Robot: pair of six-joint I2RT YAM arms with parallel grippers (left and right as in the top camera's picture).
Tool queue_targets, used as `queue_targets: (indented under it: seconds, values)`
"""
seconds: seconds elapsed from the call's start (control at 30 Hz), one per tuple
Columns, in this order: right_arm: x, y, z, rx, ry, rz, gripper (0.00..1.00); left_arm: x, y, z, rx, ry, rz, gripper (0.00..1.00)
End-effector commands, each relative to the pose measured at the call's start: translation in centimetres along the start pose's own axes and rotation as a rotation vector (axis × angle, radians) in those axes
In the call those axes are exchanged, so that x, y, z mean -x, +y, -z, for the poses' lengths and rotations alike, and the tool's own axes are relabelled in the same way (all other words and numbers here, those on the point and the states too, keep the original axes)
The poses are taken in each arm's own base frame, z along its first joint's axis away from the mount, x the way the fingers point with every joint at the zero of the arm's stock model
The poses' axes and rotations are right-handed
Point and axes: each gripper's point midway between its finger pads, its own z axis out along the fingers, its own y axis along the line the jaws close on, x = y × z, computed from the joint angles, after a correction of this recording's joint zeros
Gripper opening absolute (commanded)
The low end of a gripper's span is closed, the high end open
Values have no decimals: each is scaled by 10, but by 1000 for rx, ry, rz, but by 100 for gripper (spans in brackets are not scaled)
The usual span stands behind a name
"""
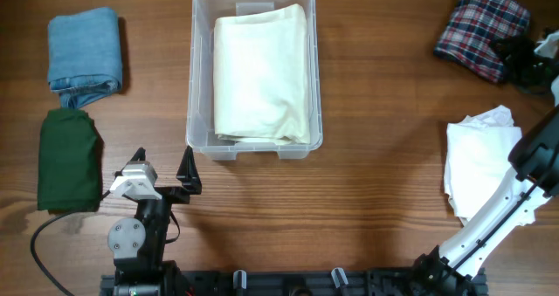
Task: Pack container
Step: 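Lift the plaid cloth with the right gripper and carry it left over the bin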
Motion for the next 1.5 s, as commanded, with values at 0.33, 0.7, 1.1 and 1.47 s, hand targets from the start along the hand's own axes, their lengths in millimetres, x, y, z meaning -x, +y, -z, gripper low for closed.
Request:
queue_targets:
  seconds: [0.33, 0.7, 1.1, 1.47]
  values:
    - [-78, -52, -50, -103, 183, -162, 6, -3, 3, 0, 12, 5, -6, 100]
    - [-44, -5, -11, -89, 124, -44, 4, -3, 3, 0, 12, 5, -6, 100]
    - [-8, 124, 70, -84, -7, 270, 4, -3, 3, 0, 12, 6, -6, 100]
    - [-22, 225, 119, -168, -96, 585, 4, -3, 3, 0, 12, 5, -7, 100]
